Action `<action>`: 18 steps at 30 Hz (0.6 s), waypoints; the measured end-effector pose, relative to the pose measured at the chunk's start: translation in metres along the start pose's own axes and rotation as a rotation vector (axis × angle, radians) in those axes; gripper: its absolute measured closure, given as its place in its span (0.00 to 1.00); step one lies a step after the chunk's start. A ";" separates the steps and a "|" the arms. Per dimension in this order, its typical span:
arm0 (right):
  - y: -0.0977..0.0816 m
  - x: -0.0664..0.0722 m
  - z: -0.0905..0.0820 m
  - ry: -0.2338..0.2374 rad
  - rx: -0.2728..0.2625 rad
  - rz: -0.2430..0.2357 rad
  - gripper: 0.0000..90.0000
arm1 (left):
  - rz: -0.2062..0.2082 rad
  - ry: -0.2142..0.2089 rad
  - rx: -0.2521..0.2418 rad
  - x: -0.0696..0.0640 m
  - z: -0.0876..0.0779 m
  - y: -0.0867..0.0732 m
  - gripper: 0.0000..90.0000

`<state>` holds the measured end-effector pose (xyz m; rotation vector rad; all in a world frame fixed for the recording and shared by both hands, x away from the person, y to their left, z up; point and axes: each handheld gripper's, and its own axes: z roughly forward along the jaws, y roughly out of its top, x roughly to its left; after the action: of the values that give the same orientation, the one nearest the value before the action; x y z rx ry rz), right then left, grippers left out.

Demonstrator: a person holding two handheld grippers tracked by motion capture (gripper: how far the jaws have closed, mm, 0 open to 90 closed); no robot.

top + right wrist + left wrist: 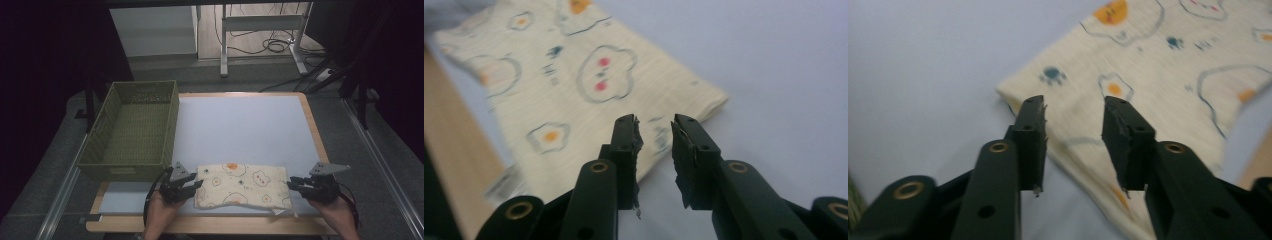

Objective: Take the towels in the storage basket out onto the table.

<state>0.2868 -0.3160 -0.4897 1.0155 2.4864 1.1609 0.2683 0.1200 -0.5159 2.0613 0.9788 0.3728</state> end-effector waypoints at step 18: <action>0.020 -0.037 0.054 -0.085 0.045 0.034 0.71 | -0.008 0.136 0.087 0.023 0.052 0.020 0.56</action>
<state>0.3487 -0.3003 -0.5143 1.0996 2.4485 1.0532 0.3222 0.1013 -0.5345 2.1315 1.1018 0.4789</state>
